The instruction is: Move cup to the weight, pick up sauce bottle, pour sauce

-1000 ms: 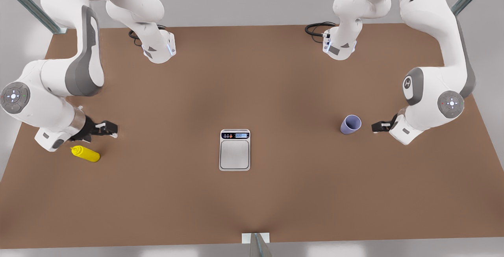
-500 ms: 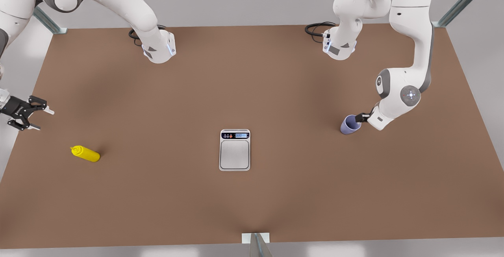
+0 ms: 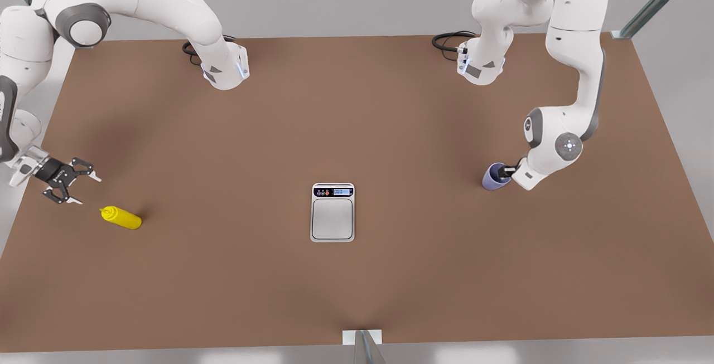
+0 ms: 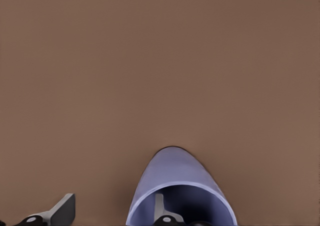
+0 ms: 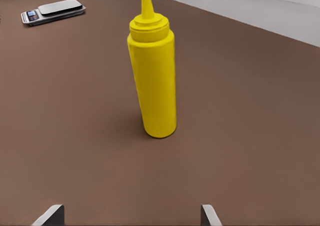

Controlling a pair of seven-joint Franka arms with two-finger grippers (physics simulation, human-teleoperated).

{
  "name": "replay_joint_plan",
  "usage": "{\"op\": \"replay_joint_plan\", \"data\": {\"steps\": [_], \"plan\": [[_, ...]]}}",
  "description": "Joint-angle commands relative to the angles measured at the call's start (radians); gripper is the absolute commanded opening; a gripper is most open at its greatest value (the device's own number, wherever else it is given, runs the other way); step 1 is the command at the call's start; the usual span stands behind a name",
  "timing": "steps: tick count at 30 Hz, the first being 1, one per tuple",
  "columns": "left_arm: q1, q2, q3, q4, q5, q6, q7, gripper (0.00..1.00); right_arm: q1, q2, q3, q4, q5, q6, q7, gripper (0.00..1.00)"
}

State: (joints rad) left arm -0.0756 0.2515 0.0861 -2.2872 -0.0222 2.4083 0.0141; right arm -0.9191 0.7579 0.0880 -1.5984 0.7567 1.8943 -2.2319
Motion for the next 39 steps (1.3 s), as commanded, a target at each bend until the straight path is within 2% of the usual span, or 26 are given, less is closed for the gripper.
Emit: {"op": "replay_joint_plan", "data": {"steps": [1,4,8,9,24,31,34,38,39], "plan": [[0.000,0.000,0.000,0.000,-0.005,0.000,0.000,0.62,0.000,0.006,0.001,0.002,0.004,0.005,0.000,1.00],[-0.001,0.006,-0.002,0.000,-0.005,0.006,0.000,0.38,0.040,0.031,0.004,0.000,0.035,0.026,0.002,1.00],[-0.006,0.028,-0.006,0.000,-0.005,0.025,-0.003,0.33,0.066,0.040,0.004,-0.008,0.050,0.026,0.002,1.00],[-0.007,0.034,-0.006,0.002,-0.005,0.025,-0.003,0.23,0.069,0.040,0.004,-0.011,0.050,0.026,0.002,1.00],[-0.013,0.026,-0.006,0.008,-0.005,0.014,-0.013,0.21,0.124,0.067,0.035,0.000,0.108,0.046,-0.037,1.00],[-0.013,0.044,-0.051,0.058,-0.140,0.017,-0.013,0.21,0.144,0.070,0.036,0.015,0.108,0.049,-0.037,1.00],[-0.059,0.063,-0.060,0.109,-0.222,0.008,-0.034,0.21,0.166,0.080,0.036,0.021,0.128,0.055,-0.037,1.00],[-0.151,0.060,-0.060,0.172,-0.222,-0.053,-0.204,0.21,0.178,0.081,0.036,0.023,0.138,0.058,-0.038,1.00],[-0.168,0.057,-0.060,0.195,-0.222,-0.086,-0.246,0.21,0.180,0.081,0.036,0.023,0.136,0.058,-0.037,0.81]]}}
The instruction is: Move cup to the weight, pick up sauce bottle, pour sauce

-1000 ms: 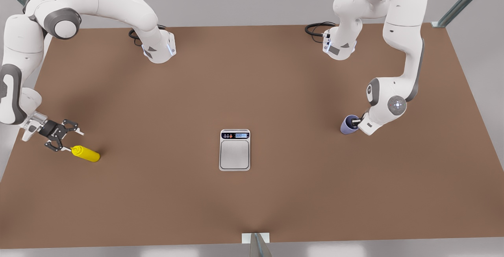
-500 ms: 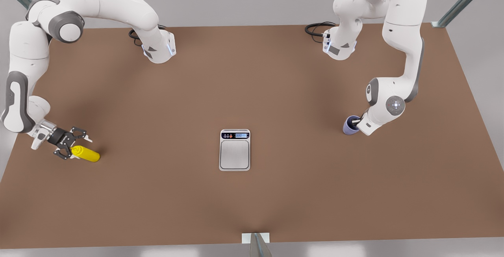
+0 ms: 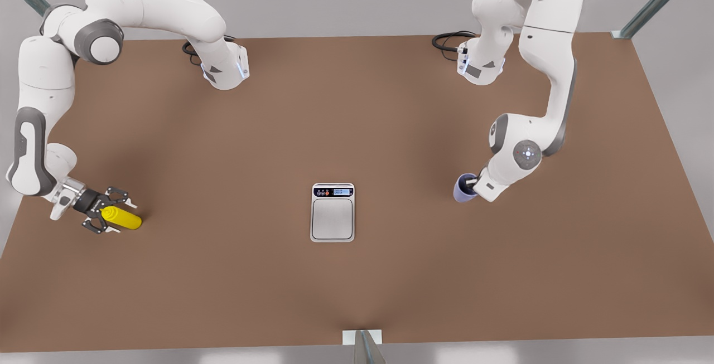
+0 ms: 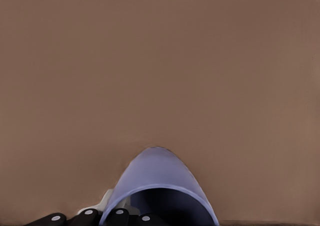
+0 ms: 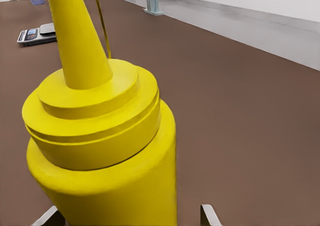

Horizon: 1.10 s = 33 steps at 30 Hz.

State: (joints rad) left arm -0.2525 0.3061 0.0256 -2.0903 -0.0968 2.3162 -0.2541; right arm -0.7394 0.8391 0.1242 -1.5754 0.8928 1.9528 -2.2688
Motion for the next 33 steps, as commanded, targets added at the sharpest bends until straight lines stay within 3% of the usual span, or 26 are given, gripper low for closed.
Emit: {"op": "replay_joint_plan", "data": {"steps": [1,7,11,20,22,24,30,32,33], "plan": [[-0.010,-0.002,-0.004,0.001,-0.149,-0.001,-0.008,0.21,0.000,0.000,0.000,0.000,0.000,0.000,0.000,0.72],[-0.140,0.022,-0.029,0.105,-0.153,-0.034,-0.249,0.21,0.000,0.001,0.000,0.000,0.002,0.000,0.002,0.67],[-0.277,0.128,-0.029,0.268,-0.153,-0.034,-0.479,0.21,0.000,0.003,0.000,-0.002,0.002,0.000,0.002,0.63],[-0.358,0.291,-0.064,0.509,-0.153,-0.034,-0.698,0.21,-0.002,0.006,0.000,0.000,0.003,-0.002,0.003,0.58],[-0.401,0.403,-0.062,0.691,-0.150,-0.078,-0.794,0.21,-0.002,0.005,0.000,0.014,0.003,-0.009,0.009,0.58],[-0.422,0.458,-0.064,0.759,-0.147,-0.078,-0.841,0.21,-0.003,0.001,0.000,0.026,0.003,-0.021,0.015,0.57],[-0.456,0.570,-0.062,0.883,-0.141,-0.061,-0.906,0.21,0.089,-0.054,-0.003,0.163,-0.083,-0.038,0.287,0.58],[-0.456,0.578,-0.062,0.883,-0.141,-0.034,-0.906,0.45,0.163,-0.061,-0.003,0.222,-0.123,-0.029,0.416,0.58],[-0.455,0.578,-0.062,0.883,-0.141,-0.032,-0.906,0.47,0.205,-0.072,-0.011,0.224,-0.127,-0.025,0.474,0.58]]}}
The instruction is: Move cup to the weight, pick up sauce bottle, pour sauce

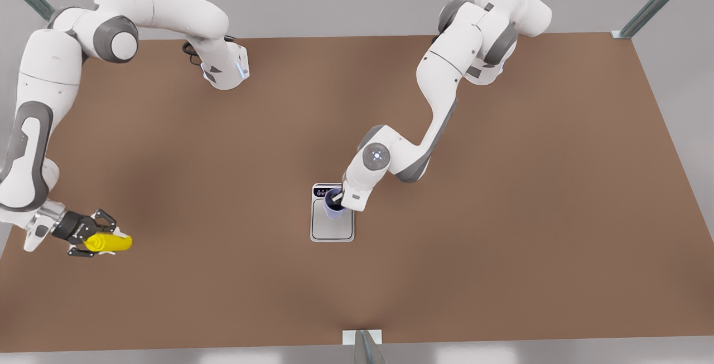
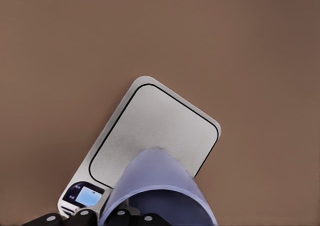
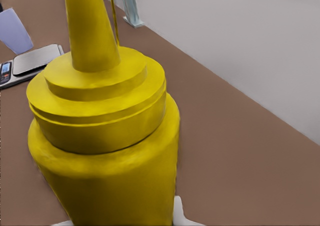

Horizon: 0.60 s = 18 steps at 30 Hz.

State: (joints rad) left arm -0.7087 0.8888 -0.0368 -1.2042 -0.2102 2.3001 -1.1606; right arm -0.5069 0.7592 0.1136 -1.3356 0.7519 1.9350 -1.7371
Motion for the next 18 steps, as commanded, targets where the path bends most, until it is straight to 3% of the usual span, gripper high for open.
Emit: {"op": "replay_joint_plan", "data": {"steps": [1,7,9,10,13,18], "plan": [[0.000,0.001,0.000,0.002,-0.028,0.007,-0.001,0.49,0.010,-0.001,0.000,0.006,-0.005,0.004,0.019,0.60],[0.002,0.042,0.005,0.046,-0.026,0.022,-0.011,0.64,0.307,-0.063,-0.002,0.070,-0.206,0.156,0.568,0.60],[0.002,0.042,0.005,0.046,-0.026,0.022,-0.010,0.79,0.390,-0.084,-0.008,0.076,-0.334,0.160,0.772,0.60],[0.000,0.042,0.005,0.046,-0.023,0.022,-0.010,0.94,0.439,-0.084,-0.006,0.121,-0.431,0.159,0.879,0.60],[0.000,0.035,0.005,0.046,-0.023,0.013,-0.008,0.94,0.583,-0.090,-0.006,0.139,-0.759,0.154,1.100,0.60],[0.000,0.016,0.005,0.048,-0.024,-0.002,-0.011,0.95,0.801,-0.110,-0.006,0.135,-1.152,0.147,1.104,0.60]]}}
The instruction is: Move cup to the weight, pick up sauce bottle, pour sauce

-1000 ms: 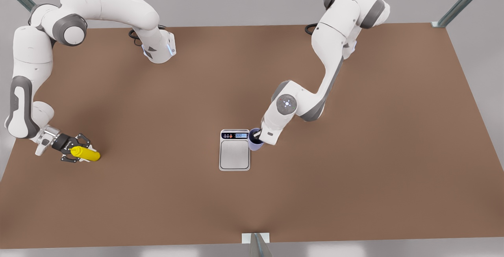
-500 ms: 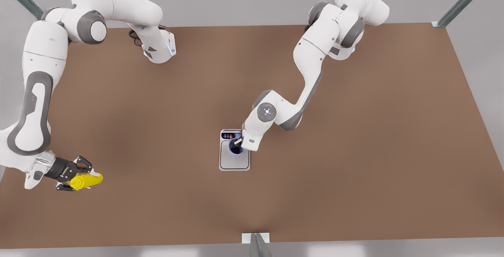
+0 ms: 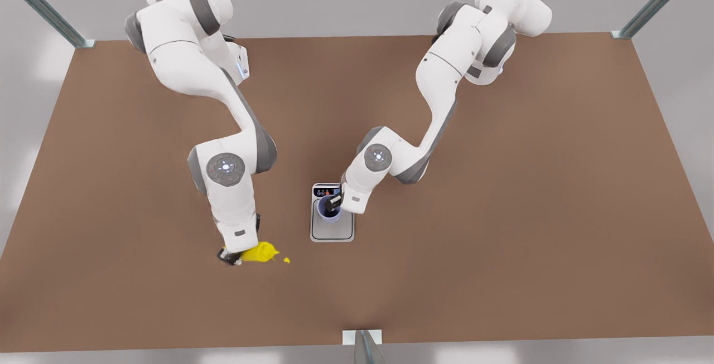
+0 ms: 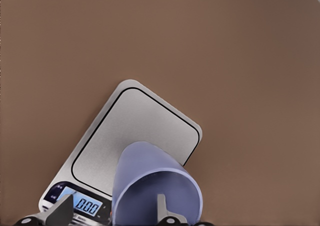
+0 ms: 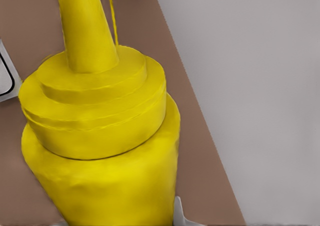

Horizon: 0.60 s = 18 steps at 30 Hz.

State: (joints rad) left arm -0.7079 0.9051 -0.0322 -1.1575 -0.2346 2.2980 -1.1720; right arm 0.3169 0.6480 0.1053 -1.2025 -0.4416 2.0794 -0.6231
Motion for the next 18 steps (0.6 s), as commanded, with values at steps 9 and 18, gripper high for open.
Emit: {"op": "replay_joint_plan", "data": {"steps": [9,18], "plan": [[0.159,-0.198,0.034,-0.013,-0.029,-0.304,0.188,1.00,0.208,-0.022,0.004,-0.016,-0.328,-0.188,0.224,0.61],[0.436,-0.331,0.409,-0.018,-0.023,-0.689,1.144,1.00,0.301,-0.062,0.004,-0.124,-0.470,-0.278,0.247,0.61]]}}
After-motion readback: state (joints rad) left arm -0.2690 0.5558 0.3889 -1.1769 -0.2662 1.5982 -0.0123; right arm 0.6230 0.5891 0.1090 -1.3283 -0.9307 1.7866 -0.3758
